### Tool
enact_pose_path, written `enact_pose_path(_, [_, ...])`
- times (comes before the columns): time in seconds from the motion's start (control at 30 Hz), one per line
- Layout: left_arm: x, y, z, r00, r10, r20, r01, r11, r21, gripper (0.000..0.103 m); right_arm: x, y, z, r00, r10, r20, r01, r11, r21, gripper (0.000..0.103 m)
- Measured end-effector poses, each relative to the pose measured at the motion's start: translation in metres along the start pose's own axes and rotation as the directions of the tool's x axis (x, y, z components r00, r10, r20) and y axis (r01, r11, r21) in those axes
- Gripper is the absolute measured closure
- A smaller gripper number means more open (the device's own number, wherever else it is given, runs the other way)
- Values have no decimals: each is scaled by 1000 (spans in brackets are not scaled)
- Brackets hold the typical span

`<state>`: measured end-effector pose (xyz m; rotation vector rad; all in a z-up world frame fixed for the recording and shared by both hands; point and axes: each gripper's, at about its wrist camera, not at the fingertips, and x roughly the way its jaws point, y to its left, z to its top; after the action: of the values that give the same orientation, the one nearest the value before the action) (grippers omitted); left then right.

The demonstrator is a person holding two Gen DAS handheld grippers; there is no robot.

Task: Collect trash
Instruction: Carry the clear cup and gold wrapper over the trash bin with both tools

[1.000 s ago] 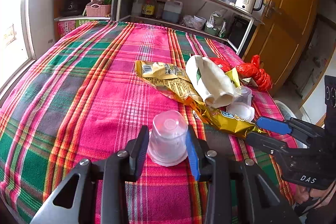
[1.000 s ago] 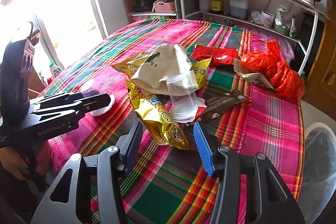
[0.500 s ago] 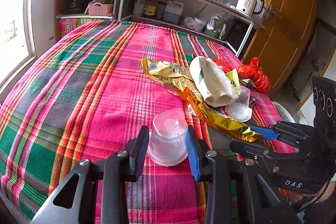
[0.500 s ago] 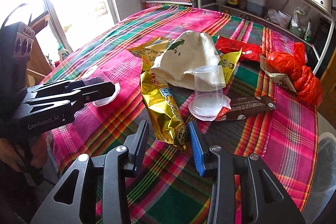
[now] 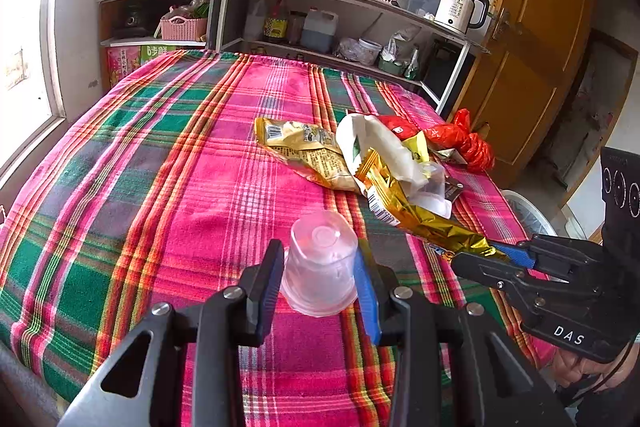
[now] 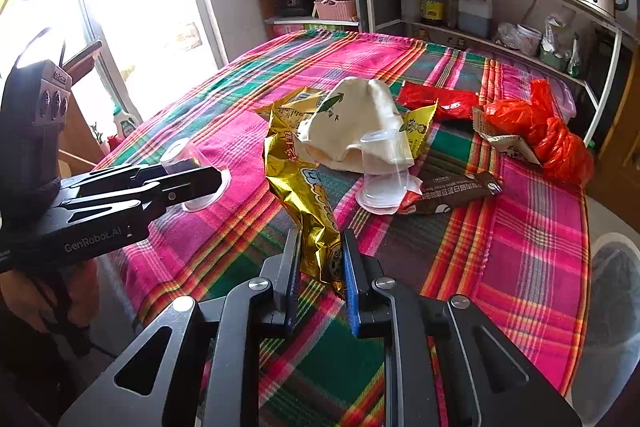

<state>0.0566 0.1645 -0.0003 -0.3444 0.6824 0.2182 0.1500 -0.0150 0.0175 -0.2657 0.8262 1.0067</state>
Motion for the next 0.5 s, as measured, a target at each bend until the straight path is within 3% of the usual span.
enact_pose_path(0.5, [-11,-73,3,996,-89,11,87,989,122,66,-68,-41,-34,991,-94,94,79,985,157,83])
